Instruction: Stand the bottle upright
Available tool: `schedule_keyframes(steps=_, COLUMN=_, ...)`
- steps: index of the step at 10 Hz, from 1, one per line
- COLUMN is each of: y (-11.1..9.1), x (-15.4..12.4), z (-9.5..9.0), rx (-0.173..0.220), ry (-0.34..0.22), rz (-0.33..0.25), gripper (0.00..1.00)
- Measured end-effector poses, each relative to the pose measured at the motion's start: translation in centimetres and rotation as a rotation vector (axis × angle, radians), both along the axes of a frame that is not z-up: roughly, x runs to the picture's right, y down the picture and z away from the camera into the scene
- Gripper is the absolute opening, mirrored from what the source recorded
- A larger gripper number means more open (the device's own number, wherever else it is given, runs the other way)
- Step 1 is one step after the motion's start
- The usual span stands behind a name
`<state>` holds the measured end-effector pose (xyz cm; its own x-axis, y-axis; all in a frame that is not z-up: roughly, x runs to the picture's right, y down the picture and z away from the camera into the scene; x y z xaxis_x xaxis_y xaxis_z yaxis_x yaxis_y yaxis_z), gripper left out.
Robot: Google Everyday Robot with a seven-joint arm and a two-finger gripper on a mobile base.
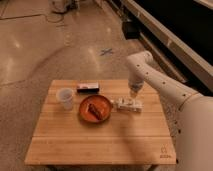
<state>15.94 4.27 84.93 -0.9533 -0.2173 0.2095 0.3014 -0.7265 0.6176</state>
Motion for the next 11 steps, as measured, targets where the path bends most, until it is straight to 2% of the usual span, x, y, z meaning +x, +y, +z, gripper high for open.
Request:
schedule_keyframes(steps=3, y=1.7, x=-3.0, z=-0.8, rx=-0.044, ry=-0.039, rz=0.002, gripper=0.80)
schedule_keyframes(steps=5, y=2.3, x=-3.8, z=-0.4, rx=-0.051, ry=-0.044, rz=0.004, gripper=0.80)
schedule_keyframes(steps=7, y=3.4, x=-4.5, z=0.7, rx=-0.058, ry=-0.041, rz=0.000, gripper=0.80)
schedule_keyframes(steps=11, y=4.1, x=-4.1, z=3.5, rx=-0.051, ry=0.004, rz=-0.063, gripper=0.80)
